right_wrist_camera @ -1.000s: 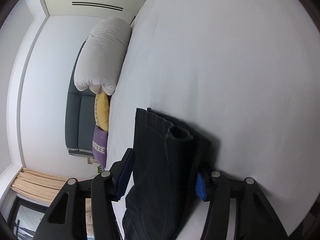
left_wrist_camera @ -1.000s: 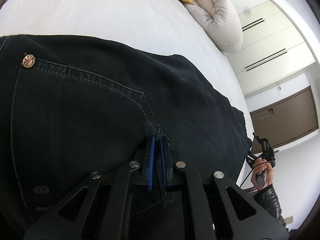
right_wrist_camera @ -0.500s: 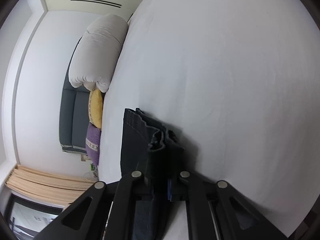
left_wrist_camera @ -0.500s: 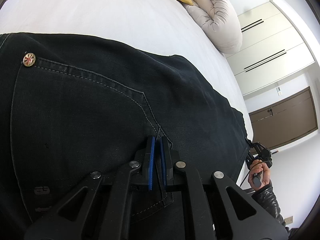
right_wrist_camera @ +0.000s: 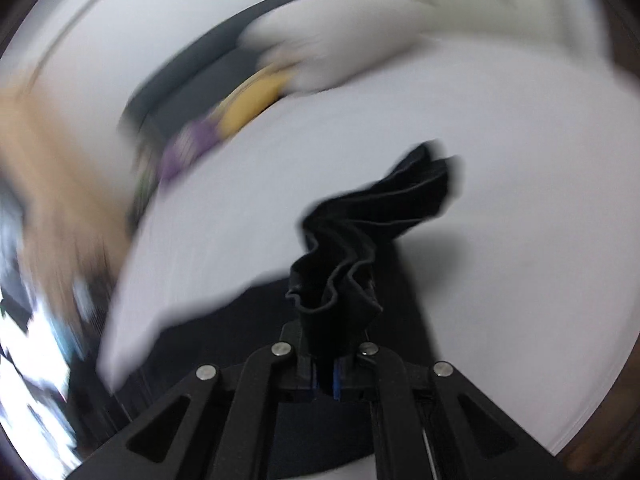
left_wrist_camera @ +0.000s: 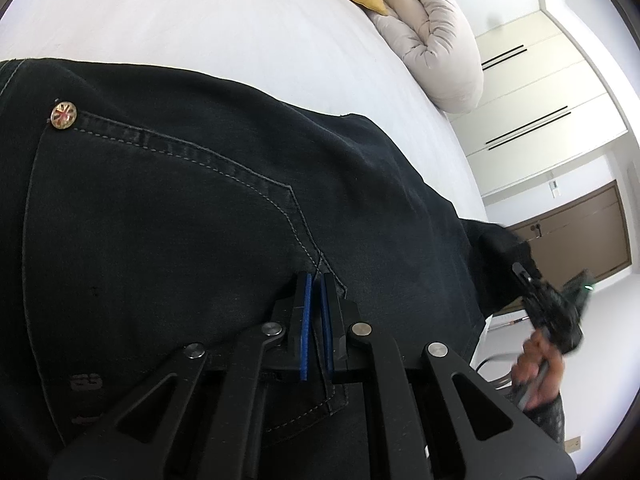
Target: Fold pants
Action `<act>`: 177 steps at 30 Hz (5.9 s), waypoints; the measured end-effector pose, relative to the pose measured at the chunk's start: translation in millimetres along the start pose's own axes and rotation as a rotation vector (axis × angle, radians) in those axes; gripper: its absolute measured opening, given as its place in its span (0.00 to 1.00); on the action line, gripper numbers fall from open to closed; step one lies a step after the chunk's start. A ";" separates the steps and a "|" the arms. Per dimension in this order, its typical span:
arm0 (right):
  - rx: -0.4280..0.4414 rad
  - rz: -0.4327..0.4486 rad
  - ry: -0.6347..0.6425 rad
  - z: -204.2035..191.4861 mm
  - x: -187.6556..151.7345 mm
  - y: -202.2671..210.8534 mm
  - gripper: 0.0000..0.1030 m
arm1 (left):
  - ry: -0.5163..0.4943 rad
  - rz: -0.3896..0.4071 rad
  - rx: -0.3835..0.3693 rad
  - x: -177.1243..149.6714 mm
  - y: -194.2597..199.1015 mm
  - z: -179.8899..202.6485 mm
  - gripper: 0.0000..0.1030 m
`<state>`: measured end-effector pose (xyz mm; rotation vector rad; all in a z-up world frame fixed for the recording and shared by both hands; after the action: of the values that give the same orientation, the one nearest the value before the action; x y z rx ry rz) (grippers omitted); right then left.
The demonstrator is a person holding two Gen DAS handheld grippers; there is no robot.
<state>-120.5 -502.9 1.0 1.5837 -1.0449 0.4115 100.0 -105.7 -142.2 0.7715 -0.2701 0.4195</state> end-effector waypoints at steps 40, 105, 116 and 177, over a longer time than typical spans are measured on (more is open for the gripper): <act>0.003 -0.046 1.095 -278.0 -167.1 -30.5 0.07 | 0.045 -0.252 -0.057 40.7 -38.3 57.4 0.12; 0.663 -0.653 -0.273 -5.2 -94.1 -114.7 0.00 | -0.420 -0.067 0.123 -28.5 -38.1 100.5 0.13; 0.507 -0.584 -0.305 -12.5 -91.0 -100.1 0.01 | -0.370 -0.033 0.091 -27.6 -6.6 104.0 0.13; 0.443 -0.704 -0.059 -175.1 -93.3 -174.9 0.00 | 0.465 0.412 -0.029 -35.6 180.4 -55.6 0.16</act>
<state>14.6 -310.8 -120.9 2.2420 -0.3872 0.1087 -9.9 40.5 -83.3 0.5672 0.0049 0.9653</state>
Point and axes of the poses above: each gripper's, at about its wrist camera, not at the fingertips, and y roughly against the way its jaws point, z to its right, x to its top, the point moved 1 cm from there along -y, roughly the way its jaws point, and after that the axes turned 8 degrees about z, right-handed, at the moved point
